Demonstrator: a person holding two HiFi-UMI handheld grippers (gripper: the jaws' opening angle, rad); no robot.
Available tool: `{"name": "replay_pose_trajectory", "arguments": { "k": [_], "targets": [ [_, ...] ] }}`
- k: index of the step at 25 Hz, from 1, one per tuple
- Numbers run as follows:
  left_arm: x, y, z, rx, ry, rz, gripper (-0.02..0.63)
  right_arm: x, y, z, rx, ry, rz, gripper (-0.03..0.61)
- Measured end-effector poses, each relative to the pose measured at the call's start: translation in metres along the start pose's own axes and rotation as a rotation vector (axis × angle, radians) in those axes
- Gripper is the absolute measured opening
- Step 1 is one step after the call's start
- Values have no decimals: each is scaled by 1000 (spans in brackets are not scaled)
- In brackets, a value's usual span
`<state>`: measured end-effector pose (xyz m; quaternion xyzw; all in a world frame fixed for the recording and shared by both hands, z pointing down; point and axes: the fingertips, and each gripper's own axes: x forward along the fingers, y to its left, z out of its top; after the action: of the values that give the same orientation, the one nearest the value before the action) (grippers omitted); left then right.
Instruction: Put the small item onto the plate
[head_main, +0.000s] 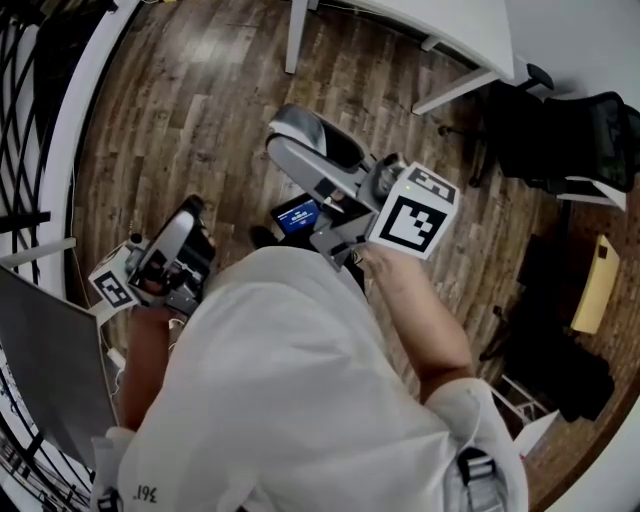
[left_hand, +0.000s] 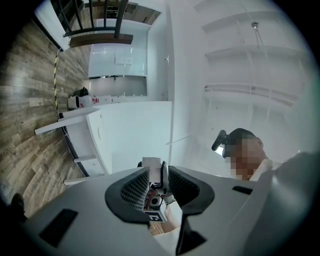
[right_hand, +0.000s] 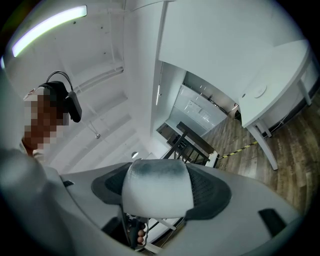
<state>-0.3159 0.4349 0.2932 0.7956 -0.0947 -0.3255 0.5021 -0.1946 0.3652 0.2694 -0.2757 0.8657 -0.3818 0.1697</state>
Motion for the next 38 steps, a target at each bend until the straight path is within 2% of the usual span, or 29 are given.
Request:
{"name": "replay_pose_trajectory", "arguments": {
  "k": [5,11,35,38],
  "targets": [
    [3,0,-6,-5,3,2,117,-5,0,9,25,-16,18,324],
    [10,2,-12,-13,18,2,117,-16,-9,14,49,-41,-1,324],
    [13,15,-22,-59,71,-2,117,-44,-38,17,49,-81,-128,324],
    [21,20,-23,-59,79,19,117,-50,-47,22,50,-92,-142,324]
  ]
}}
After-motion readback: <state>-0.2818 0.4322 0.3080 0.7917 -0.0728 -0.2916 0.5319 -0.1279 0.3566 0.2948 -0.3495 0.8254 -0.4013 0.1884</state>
